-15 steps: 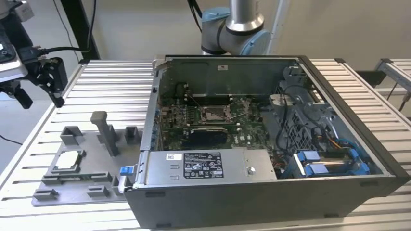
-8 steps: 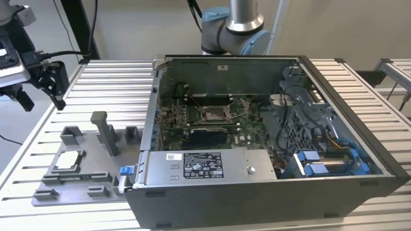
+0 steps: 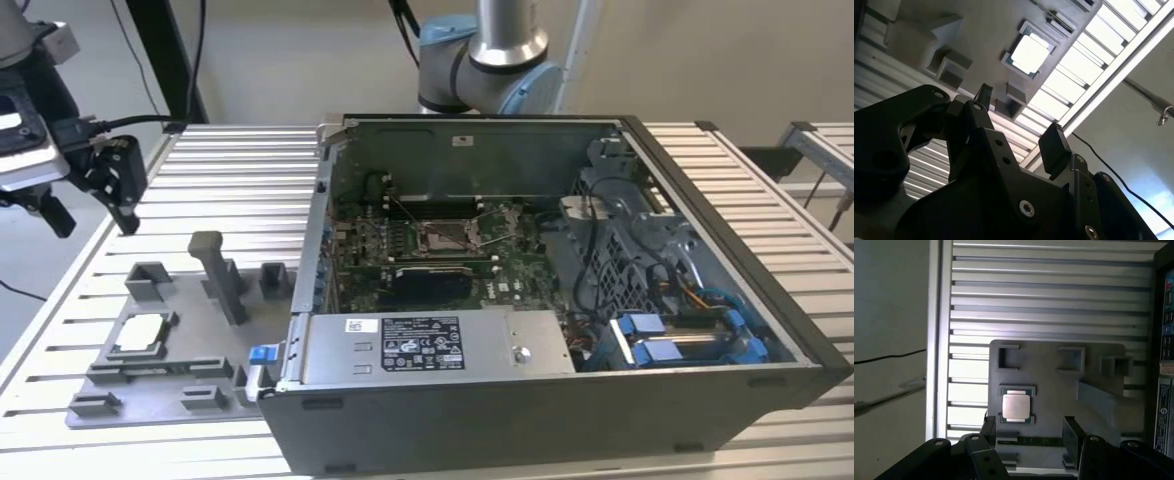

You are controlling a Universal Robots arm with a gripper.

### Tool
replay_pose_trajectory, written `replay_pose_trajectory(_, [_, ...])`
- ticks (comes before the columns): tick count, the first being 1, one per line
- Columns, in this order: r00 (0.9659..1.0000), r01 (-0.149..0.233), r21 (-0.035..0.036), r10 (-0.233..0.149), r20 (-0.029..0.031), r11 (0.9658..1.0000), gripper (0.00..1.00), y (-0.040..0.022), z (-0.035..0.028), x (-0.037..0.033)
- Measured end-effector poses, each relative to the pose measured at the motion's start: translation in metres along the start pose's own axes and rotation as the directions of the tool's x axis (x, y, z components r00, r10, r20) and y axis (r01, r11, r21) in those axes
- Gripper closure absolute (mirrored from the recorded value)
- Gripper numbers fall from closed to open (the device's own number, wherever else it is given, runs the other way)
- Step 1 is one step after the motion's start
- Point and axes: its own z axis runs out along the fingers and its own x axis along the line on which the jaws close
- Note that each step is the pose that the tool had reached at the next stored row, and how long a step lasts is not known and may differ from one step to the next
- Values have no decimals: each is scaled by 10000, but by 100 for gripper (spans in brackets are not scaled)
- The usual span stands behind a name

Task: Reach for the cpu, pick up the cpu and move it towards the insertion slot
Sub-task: 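Pick up the cpu and move it towards the insertion slot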

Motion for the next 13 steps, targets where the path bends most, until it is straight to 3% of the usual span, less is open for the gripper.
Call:
replay_pose_trajectory(5, [10000,0,1,0,-2,10000,0,-2,49,0])
replay_pose_trajectory(13, [10000,-1,1,1,-1,10000,0,-2,55,0])
